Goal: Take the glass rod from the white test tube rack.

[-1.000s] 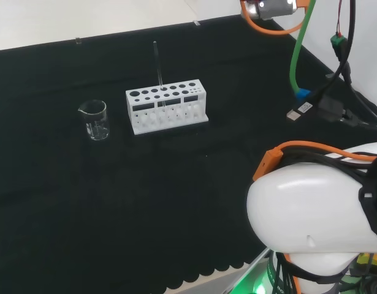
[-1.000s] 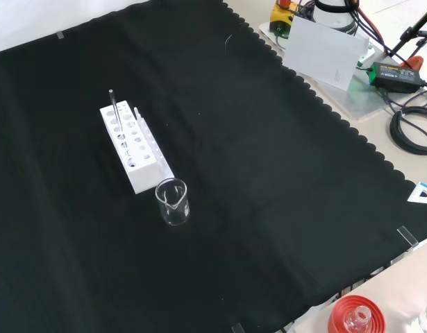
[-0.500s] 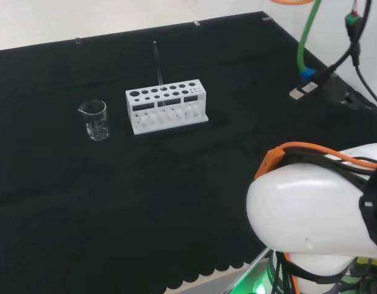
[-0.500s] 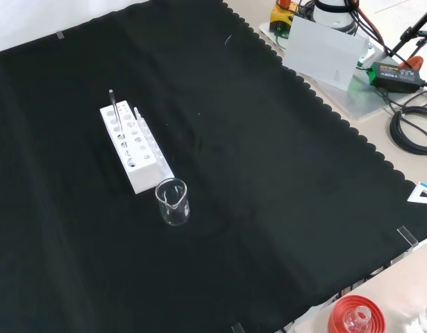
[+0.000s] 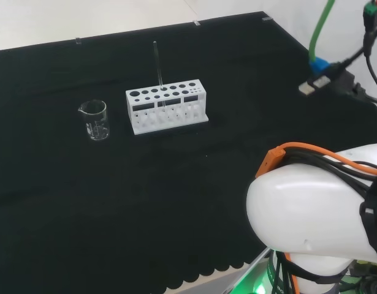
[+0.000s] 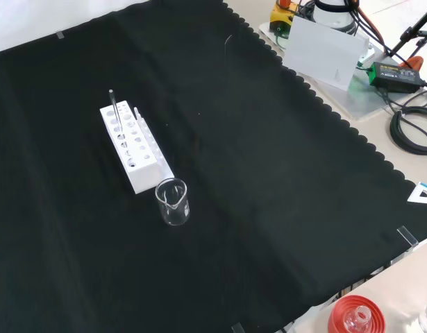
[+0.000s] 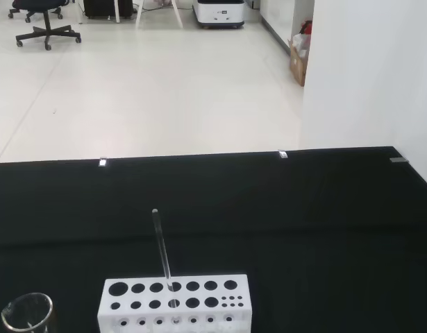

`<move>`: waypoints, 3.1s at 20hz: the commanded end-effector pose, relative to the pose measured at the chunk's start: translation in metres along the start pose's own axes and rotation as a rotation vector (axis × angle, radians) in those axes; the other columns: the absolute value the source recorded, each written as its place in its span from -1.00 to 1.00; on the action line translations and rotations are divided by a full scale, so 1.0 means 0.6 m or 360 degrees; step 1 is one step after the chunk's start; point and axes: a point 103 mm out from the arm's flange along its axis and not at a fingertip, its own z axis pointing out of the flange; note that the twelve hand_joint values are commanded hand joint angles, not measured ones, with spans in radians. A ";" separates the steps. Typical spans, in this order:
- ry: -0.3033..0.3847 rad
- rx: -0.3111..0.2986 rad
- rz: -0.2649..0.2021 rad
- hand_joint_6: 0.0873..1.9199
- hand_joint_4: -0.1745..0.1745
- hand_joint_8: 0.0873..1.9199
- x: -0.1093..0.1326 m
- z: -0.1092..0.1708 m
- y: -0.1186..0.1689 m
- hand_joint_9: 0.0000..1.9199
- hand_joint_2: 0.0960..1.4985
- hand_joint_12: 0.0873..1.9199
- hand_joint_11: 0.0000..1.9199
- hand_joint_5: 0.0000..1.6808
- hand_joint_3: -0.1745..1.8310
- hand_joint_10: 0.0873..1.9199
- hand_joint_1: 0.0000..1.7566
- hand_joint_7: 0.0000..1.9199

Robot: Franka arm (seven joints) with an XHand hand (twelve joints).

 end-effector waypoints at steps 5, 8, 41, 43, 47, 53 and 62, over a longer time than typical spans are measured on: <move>-0.0003 0.0067 -0.0081 -1.00 0.28 -0.43 0.008 -0.046 0.066 -0.98 0.27 0.54 -0.99 -0.89 -0.62 -0.03 -0.54 -1.00; -0.0001 0.0080 -0.0096 -1.00 0.22 -0.37 0.012 -0.049 0.085 -0.90 0.25 0.53 -0.93 -0.83 -0.61 -0.02 -0.47 -0.95; -0.0036 0.0350 -0.0313 -1.00 -0.09 -0.26 0.058 0.092 0.284 -0.54 0.05 0.41 -0.61 -0.54 -0.49 -0.15 -0.31 -0.64; -0.0040 0.0363 -0.0325 -1.00 -0.09 -0.26 0.064 0.101 0.291 -0.53 0.05 0.41 -0.60 -0.53 -0.48 -0.15 -0.31 -0.64; -0.0036 0.0392 -0.0350 -1.00 -0.09 -0.26 0.076 0.125 0.302 -0.53 0.05 0.41 -0.60 -0.53 -0.47 -0.15 -0.33 -0.63; -0.0025 0.0392 -0.0377 -1.00 -0.09 -0.26 0.090 0.151 0.319 -0.53 0.05 0.41 -0.60 -0.53 -0.46 -0.16 -0.34 -0.63; 0.0005 0.0440 -0.0404 -1.00 -0.22 -0.25 0.105 0.199 0.348 -0.48 -0.03 0.38 -0.56 -0.49 -0.45 -0.18 -0.26 -0.62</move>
